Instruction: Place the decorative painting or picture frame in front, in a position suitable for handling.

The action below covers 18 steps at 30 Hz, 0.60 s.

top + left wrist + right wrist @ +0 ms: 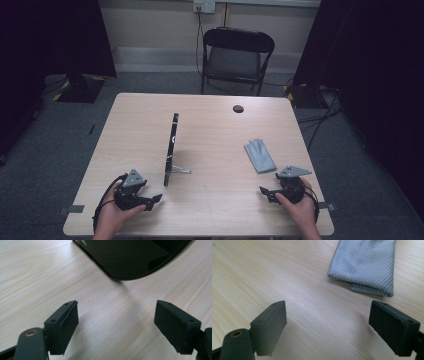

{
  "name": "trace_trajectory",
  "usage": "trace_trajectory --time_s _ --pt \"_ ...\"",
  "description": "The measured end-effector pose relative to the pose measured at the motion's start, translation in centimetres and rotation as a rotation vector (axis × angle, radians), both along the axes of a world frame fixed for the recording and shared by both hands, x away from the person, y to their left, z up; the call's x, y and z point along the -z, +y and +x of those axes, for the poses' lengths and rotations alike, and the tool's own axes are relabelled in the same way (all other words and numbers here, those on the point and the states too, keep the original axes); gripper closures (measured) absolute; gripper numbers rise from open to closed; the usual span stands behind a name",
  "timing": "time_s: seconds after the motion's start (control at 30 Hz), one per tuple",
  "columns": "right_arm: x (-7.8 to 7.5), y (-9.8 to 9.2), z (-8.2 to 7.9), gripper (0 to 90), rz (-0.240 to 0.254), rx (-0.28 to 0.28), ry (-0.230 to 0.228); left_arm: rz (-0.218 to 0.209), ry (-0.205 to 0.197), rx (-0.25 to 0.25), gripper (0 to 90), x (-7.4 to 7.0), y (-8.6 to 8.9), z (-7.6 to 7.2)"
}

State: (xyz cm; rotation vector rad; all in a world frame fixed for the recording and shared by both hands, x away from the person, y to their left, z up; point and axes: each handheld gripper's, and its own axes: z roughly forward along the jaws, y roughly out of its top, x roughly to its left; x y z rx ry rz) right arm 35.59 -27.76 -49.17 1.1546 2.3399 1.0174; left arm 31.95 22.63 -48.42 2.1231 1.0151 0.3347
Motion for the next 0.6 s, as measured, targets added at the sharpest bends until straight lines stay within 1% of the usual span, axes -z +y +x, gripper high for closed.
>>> trace_trajectory --time_s 0.03,0.07,0.1,0.13,0.23,0.27,0.3,0.33,0.37,0.4,0.47,0.5,0.53,0.6 --pt "0.0 0.0 0.0 14.2 0.0 0.0 0.0 0.0 0.0 0.0 20.0 0.0 0.0 0.0" --pt "0.0 0.0 0.0 14.2 0.0 0.001 -0.002 -0.009 -0.009 0.012 20.0 -0.2 -0.1 -0.1" --pt "0.0 0.0 0.0 14.2 -0.003 0.002 0.003 -0.023 -0.011 0.012 21.5 -0.3 -0.2 -0.1" --pt "0.0 0.1 0.0 14.1 -0.001 0.001 0.001 -0.027 -0.014 0.018 23.3 -0.4 -0.3 -0.2" --pt "0.0 0.1 0.1 13.8 0.0 0.001 0.002 -0.03 -0.009 0.032 25.2 -0.5 -0.6 -0.2" --pt "0.0 0.1 0.2 13.7 0.011 0.004 -0.003 -0.026 -0.016 0.05 26.5 -0.6 -0.8 -0.3" --pt "0.0 0.1 0.2 13.7 0.011 0.004 -0.003 -0.026 -0.016 0.05 26.8 -0.6 -0.8 -0.3" --pt "-0.2 0.2 0.3 13.7 0.021 0.014 -0.011 -0.027 -0.018 0.058 27.0 -0.8 -1.1 -0.4" --pt "-0.2 0.2 0.3 13.7 0.021 0.014 -0.011 -0.027 -0.018 0.058 27.6 -0.8 -1.1 -0.4" --pt "-0.4 0.3 0.5 13.8 0.025 0.026 -0.014 -0.038 -0.023 0.058 28.0 -0.9 -1.2 -0.4" --pt "-0.6 0.5 0.9 14.5 0.019 0.035 -0.028 -0.033 -0.019 0.064 28.0 -1.0 -1.2 -0.3" --pt "-0.6 0.5 0.9 14.5 0.019 0.035 -0.028 -0.033 -0.019 0.064 28.0 -1.0 -1.2 -0.3" --pt "-0.8 0.6 1.5 15.8 0.011 0.045 -0.033 -0.03 -0.02 0.059 28.0 -1.1 -1.2 -0.2" --pt "-0.9 0.6 1.8 16.2 0.008 0.056 -0.032 -0.031 -0.022 0.061 28.0 -1.1 -1.2 -0.2"
